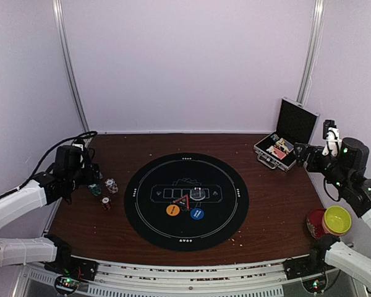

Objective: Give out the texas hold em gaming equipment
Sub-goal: Pick up the dealer button from the poker table mat.

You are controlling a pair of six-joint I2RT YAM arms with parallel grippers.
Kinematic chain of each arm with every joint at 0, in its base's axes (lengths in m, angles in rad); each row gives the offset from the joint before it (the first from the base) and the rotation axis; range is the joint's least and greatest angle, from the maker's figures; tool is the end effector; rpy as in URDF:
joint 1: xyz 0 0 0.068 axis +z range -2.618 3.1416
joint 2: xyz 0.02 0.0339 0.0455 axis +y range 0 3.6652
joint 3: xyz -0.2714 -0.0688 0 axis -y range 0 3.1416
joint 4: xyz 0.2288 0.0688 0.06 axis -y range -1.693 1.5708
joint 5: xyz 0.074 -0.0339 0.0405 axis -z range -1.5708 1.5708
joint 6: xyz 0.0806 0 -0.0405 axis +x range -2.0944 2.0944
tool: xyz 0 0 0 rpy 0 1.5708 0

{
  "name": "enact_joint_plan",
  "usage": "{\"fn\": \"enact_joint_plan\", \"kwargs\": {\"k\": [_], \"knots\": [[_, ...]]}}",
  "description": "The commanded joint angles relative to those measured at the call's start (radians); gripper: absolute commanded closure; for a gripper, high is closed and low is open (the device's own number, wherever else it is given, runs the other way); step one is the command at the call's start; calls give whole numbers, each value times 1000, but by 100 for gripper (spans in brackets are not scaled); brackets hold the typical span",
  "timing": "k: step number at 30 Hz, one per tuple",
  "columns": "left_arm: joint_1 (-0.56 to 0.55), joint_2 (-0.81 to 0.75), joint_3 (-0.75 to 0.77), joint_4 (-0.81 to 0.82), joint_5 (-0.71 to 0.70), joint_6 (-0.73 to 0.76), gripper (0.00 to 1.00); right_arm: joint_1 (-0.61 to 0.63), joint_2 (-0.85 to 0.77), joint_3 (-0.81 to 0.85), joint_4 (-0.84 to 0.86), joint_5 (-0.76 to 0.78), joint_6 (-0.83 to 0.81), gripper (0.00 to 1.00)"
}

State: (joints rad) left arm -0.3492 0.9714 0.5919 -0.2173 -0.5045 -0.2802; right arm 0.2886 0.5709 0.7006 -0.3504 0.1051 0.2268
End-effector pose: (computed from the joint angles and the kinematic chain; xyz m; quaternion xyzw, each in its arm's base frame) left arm 0.2212 -0.0391 0.2273 -0.0872 0.8593 0.0695 0.4992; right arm 0.1569 0.0378 0.3155 0.0087 0.7802 0.1194 0.6139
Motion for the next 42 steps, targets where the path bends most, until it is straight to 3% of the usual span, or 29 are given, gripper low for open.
{"fn": "enact_joint_plan", "kwargs": {"k": [1, 11, 18, 27, 35, 42], "knots": [[115, -14, 56, 103, 263, 172, 2, -15, 22, 67, -59, -49, 159, 0], [247, -1, 115, 164, 565, 345, 2, -29, -61, 54, -13, -203, 286, 0], [268, 5, 115, 191, 710, 431, 2, -22, 98, 82, -77, -287, 266, 0], [273, 89, 132, 175, 820, 505, 2, 146, 257, 52, -50, -65, 294, 0], [274, 93, 117, 162, 927, 568, 2, 411, 559, 137, 23, 124, 282, 0], [274, 104, 76, 192, 1048, 644, 2, 599, 942, 332, 86, 134, 218, 0]]}}
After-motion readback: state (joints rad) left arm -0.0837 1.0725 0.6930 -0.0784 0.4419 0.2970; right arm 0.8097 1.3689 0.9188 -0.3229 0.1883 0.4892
